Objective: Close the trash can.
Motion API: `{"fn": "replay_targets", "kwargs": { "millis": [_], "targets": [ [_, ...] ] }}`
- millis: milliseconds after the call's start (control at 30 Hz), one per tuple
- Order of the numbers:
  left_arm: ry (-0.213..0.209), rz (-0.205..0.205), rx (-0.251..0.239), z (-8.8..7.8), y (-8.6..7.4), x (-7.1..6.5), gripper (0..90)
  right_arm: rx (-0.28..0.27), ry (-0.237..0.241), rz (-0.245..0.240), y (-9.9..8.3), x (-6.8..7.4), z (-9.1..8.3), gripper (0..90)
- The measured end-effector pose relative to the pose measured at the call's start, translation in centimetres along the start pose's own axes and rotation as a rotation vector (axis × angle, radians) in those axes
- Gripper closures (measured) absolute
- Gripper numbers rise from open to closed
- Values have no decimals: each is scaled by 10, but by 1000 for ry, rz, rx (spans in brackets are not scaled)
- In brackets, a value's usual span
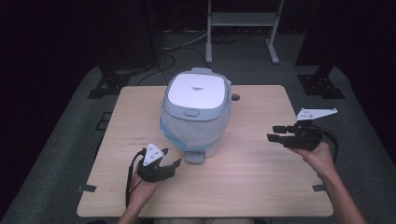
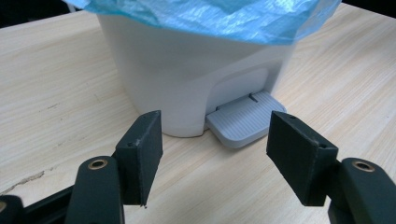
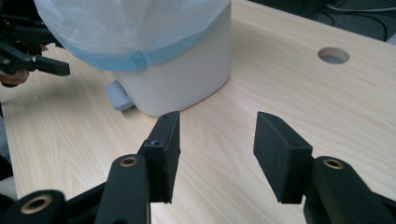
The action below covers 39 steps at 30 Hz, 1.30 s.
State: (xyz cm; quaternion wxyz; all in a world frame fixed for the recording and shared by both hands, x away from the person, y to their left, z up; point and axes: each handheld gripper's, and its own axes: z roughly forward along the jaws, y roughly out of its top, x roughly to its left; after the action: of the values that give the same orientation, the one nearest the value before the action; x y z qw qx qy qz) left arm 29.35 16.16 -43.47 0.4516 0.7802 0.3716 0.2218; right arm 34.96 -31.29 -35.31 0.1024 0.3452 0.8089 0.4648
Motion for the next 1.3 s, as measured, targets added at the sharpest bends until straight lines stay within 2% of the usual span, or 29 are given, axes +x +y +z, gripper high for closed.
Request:
{"fn": "replay_targets", "kwargs": {
  "millis": [367,533,700,967,1167,1300],
  "targets": [
    [6,-9,6,-3,-5,10,352,15,-12,10,-18,-1,6,492],
    [23,1,13,-6,-8,14,342,23,-14,11,-23,-1,9,490],
    [30,-7,11,-12,-11,19,333,26,-14,13,-29,0,10,487],
    [47,-25,-11,-19,-16,24,323,25,-15,17,-42,5,13,487],
    [63,-22,-30,-25,-16,26,318,33,-17,12,-50,9,13,479],
    [62,-29,-37,-25,-19,25,307,37,-21,15,-58,12,12,465]
  ]
}}
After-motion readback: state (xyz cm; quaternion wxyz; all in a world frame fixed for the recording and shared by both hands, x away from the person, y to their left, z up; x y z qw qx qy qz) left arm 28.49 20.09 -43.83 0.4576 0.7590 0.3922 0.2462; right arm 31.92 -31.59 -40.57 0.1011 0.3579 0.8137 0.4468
